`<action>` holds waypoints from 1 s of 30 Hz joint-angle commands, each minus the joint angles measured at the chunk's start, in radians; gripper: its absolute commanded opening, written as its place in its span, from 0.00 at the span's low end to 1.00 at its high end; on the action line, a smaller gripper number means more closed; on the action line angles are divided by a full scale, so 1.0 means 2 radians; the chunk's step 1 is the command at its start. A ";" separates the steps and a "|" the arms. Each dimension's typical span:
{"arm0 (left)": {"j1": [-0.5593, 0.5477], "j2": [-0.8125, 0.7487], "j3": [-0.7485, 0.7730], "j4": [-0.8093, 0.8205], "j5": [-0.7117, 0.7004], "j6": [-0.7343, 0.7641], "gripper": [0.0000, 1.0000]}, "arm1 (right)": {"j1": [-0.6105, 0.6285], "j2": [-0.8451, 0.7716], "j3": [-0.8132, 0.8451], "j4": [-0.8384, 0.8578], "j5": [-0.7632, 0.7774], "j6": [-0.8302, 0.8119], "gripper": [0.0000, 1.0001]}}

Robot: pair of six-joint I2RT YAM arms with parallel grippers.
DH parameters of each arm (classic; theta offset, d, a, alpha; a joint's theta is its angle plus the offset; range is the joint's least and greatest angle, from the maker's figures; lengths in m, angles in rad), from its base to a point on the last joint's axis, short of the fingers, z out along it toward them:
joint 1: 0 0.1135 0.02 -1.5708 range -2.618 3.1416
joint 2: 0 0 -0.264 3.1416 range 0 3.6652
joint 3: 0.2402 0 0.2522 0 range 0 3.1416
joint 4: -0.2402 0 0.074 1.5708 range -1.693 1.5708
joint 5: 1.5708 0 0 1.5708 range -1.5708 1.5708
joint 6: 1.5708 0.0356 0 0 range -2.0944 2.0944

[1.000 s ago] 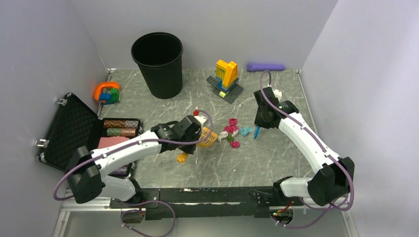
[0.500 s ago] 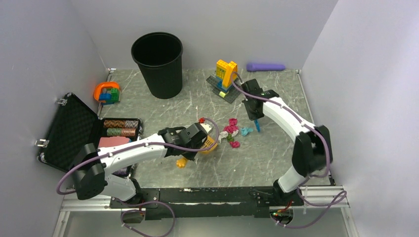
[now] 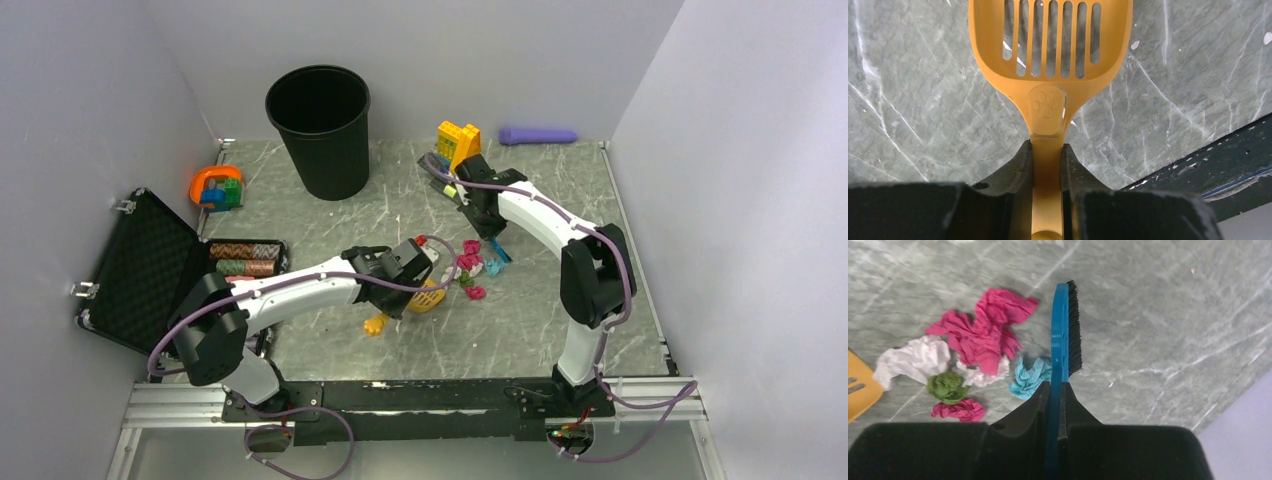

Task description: Sweep away the paper scraps from the table

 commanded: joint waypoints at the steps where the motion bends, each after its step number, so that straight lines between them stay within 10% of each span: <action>1: 0.017 0.009 0.030 -0.009 0.031 0.021 0.00 | 0.013 0.023 0.027 0.005 -0.079 -0.024 0.00; 30: 0.031 0.025 0.015 0.082 0.018 0.089 0.00 | 0.052 -0.069 0.001 0.008 -0.372 -0.047 0.00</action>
